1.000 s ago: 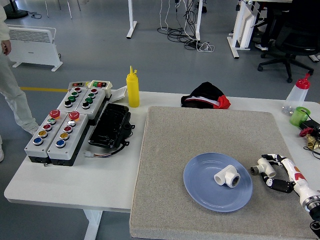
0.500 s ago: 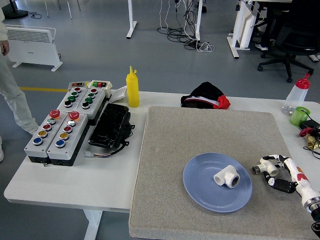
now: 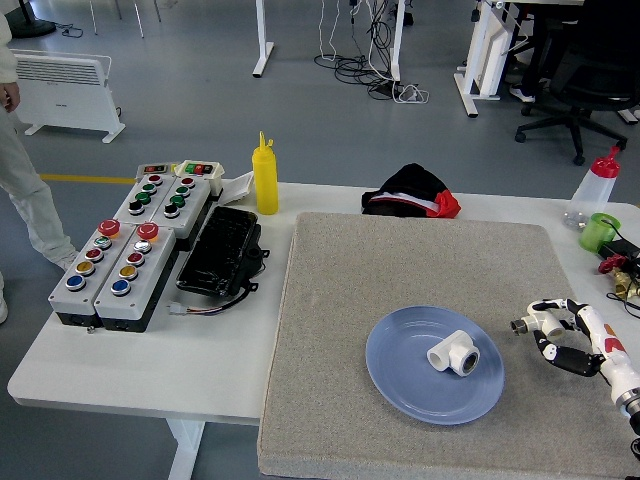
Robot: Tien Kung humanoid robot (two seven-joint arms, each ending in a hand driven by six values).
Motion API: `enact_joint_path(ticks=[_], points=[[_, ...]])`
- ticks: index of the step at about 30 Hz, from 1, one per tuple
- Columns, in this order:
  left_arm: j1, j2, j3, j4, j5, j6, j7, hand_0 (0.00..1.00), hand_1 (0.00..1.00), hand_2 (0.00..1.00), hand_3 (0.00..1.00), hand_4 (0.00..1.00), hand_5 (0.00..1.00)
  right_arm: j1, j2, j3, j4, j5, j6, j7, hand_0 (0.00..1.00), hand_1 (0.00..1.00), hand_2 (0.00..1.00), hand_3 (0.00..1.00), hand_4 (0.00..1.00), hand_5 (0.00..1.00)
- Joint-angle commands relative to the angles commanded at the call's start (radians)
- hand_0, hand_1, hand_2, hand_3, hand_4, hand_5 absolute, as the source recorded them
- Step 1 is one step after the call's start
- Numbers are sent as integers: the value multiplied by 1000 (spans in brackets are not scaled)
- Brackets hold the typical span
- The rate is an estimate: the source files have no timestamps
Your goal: Pick pipe place plate twice
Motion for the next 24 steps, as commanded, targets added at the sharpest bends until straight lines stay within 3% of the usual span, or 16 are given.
enact_joint_path(ticks=[6, 11, 19, 24], points=[[0, 0, 4, 0, -7, 2, -2, 585, 571, 601, 593, 472, 998, -10, -12, 16, 79, 4, -26, 14, 402, 522, 546, 600, 406, 2], [-2, 1, 4, 0, -4, 1, -2, 585, 571, 603, 592, 472, 998, -14, -25, 6, 196, 0, -46, 25, 405, 521, 546, 596, 397, 2], [-2, 4, 6, 1, -9, 1, -6, 585, 572, 603, 592, 472, 998, -18, -51, -83, 395, -62, -29, -13, 414, 526, 546, 594, 395, 2], [-2, 5, 7, 2, -11, 1, -7, 585, 571, 602, 590, 473, 998, -16, -73, -164, 480, -136, -5, -38, 431, 540, 548, 595, 394, 2]])
